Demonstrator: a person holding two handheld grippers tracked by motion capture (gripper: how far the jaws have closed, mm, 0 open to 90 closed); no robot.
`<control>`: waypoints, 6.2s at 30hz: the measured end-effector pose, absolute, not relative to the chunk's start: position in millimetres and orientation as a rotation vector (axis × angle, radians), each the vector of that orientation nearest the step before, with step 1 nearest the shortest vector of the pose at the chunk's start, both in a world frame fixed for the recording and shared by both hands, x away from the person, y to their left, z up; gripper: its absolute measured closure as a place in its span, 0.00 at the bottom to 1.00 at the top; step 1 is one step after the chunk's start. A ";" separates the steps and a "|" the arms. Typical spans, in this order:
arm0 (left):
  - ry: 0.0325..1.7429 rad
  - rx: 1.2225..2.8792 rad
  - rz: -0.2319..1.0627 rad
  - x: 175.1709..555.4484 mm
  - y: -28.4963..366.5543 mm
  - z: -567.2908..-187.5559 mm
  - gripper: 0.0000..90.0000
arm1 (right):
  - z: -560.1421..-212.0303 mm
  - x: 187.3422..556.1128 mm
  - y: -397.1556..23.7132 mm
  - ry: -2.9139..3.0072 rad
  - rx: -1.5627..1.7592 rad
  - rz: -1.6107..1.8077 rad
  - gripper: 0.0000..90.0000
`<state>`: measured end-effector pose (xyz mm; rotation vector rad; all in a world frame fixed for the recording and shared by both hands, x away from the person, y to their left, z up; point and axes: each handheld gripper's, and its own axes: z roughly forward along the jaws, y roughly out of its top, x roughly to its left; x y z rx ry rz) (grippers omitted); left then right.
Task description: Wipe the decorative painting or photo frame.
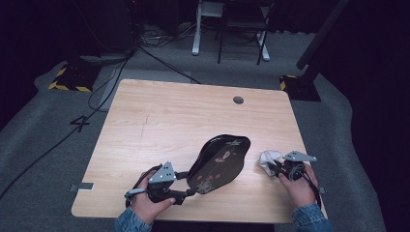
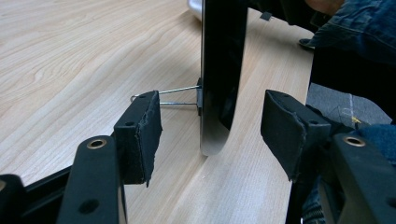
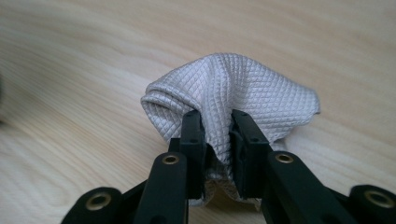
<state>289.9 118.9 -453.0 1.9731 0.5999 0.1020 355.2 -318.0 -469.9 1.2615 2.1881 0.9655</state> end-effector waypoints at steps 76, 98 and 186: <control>0.548 1.988 0.092 300.3 115.9 -428.0 0.86 | -328.9 283.0 -153.9 2.211 0.576 1.451 0.85; 0.544 1.995 0.095 300.1 115.3 -426.9 0.86 | -334.7 288.0 -154.8 2.229 0.595 1.418 0.84; 0.521 2.021 0.107 301.2 113.2 -425.9 0.85 | -346.0 289.3 -159.2 2.271 0.645 1.324 0.84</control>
